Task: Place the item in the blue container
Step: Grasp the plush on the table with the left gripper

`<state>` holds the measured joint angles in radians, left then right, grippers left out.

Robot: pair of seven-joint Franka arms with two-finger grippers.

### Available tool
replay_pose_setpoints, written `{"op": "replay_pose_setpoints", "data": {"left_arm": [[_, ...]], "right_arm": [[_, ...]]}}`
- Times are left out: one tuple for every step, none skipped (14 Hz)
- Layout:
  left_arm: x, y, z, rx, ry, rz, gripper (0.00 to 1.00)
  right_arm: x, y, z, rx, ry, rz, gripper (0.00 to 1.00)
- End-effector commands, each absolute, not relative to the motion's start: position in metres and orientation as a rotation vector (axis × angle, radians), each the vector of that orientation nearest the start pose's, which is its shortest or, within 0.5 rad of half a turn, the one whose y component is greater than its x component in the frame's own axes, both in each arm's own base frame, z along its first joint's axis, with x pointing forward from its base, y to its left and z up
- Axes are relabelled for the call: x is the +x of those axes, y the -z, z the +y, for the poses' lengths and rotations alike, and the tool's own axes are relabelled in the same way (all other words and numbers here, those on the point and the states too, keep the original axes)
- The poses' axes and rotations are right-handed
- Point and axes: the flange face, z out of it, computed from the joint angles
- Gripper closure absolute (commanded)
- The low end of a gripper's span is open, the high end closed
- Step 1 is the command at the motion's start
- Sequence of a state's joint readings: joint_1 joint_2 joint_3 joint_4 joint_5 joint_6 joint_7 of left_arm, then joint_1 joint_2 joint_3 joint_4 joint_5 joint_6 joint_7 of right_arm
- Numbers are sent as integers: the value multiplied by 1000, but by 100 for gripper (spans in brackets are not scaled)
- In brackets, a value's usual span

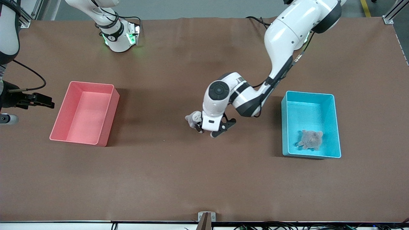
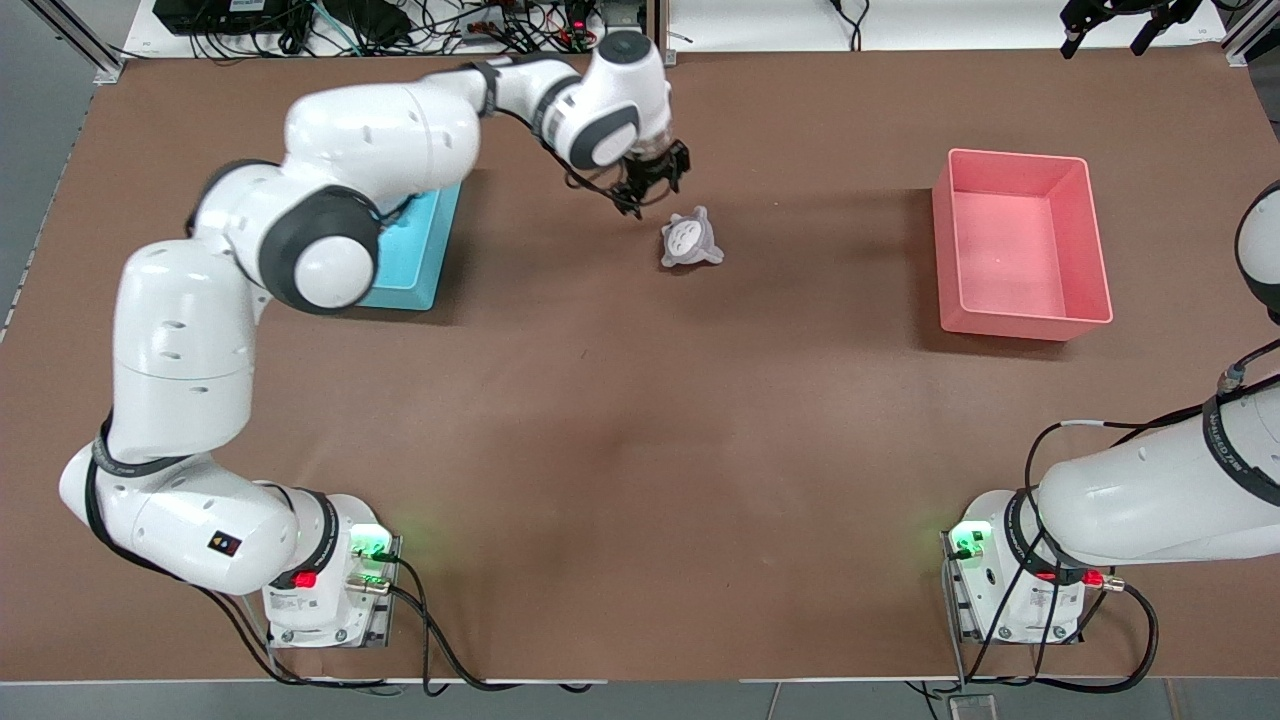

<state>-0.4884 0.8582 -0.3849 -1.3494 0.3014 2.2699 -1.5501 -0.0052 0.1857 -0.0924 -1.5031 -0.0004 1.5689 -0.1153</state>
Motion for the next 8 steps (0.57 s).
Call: {"op": "replay_pose_setpoints", "data": {"left_arm": [[530,-241,-551,-3149,76,-1131,13],[520,-235,-561,-3156,66,-1147,13],[516,-233,-565,-3156,63,-1148,13],[511,-228,-567,-3153,55,-1138,13],[506,-224,-571,-3153,51,-1121,13],[502,-214,-572,-3146,46,-1105,13],[498,-206,-574,-3141,41,-1086,14],[499,-199,-571,-3132,42,-1082,17]], "right_arm": [[591,-556,-53,-3140,-177,-13,0],[591,-556,-52,-3140,-175,-18,0],[592,-558,-52,-3142,-173,-18,0],[592,-559,-51,-3142,-170,-23,0],[592,-559,-49,-3142,-170,-27,0],[592,-559,-47,-3143,-170,-30,0],[592,-560,-47,-3142,-177,-30,0],[592,-565,-47,-3140,-170,-27,0]]}}
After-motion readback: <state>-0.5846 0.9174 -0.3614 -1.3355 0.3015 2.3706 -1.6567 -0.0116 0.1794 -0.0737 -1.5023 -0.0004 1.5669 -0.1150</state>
